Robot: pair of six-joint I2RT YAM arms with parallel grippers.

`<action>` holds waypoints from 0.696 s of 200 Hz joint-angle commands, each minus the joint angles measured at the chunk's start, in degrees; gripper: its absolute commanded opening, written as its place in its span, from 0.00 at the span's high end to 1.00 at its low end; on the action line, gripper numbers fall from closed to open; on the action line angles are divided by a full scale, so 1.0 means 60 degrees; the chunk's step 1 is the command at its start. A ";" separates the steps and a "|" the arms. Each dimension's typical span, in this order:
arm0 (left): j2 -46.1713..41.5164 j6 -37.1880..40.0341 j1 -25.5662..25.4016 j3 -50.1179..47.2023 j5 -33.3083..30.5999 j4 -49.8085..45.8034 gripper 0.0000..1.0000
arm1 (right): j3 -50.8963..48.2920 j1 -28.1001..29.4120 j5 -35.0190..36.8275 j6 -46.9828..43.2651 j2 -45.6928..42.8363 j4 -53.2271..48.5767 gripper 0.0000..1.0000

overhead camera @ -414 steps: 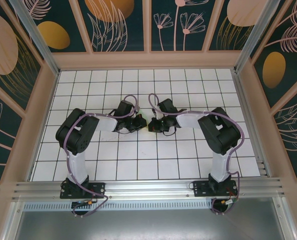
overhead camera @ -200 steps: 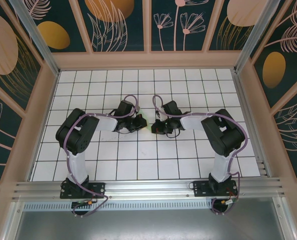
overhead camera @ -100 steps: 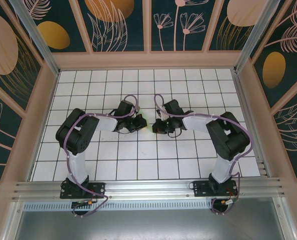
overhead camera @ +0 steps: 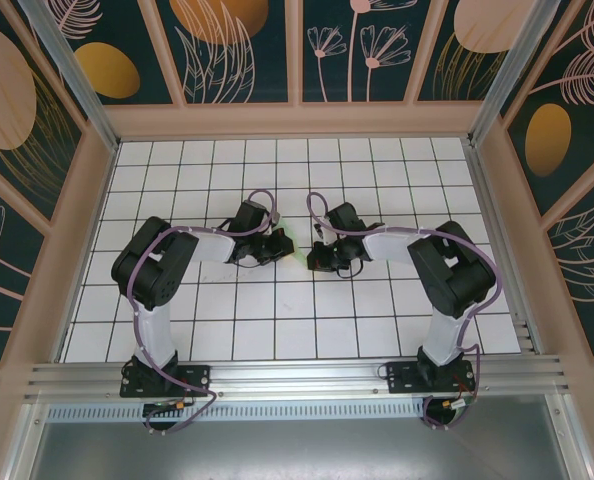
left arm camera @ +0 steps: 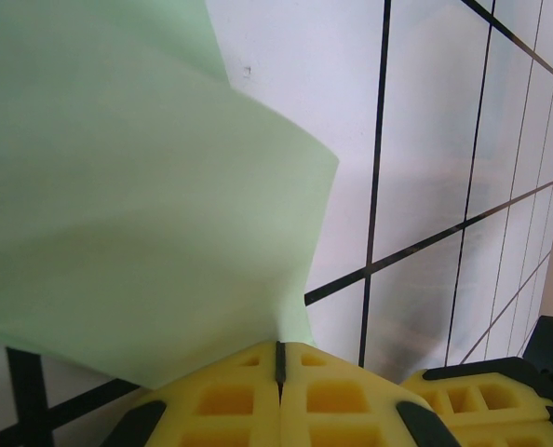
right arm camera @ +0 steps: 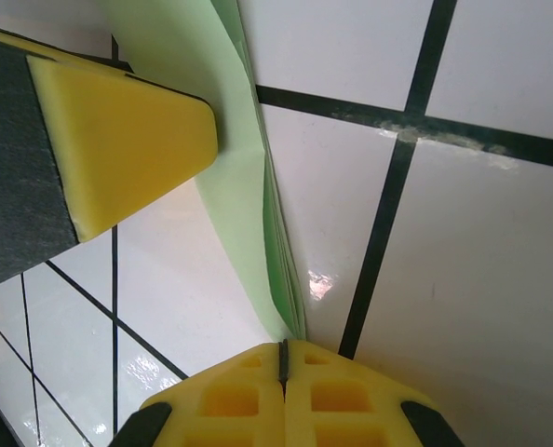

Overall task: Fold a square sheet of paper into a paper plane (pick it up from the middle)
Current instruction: Fold the wing for the fifth time at the center of the table.

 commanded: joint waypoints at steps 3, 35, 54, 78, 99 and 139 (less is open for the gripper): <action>0.0728 0.0351 0.0115 -0.0169 -0.1711 -0.1052 0.92 | -0.0207 0.0048 -0.0078 -0.0183 -0.0293 -0.0472 0.97; 0.0717 0.0362 0.0118 -0.0169 -0.1680 -0.1026 0.92 | 0.0125 0.0090 -0.0642 0.0160 -0.0753 0.0459 0.96; 0.0721 0.0358 0.0120 -0.0182 -0.1642 -0.0994 0.92 | 0.0433 0.0110 -0.0644 0.0224 -0.0205 0.0454 0.96; 0.0718 0.0361 0.0118 -0.0199 -0.1580 -0.0964 0.93 | 0.0553 0.0149 -0.0732 0.0224 0.0440 0.0526 0.97; 0.0697 0.0353 0.0118 -0.0198 -0.1535 -0.0948 0.93 | 0.0516 0.0133 -0.0553 0.0195 0.0789 0.0428 0.97; 0.0587 0.0460 0.0117 -0.0158 -0.1605 -0.1014 0.92 | 0.0114 0.0034 0.0013 0.0049 0.0951 -0.0089 0.98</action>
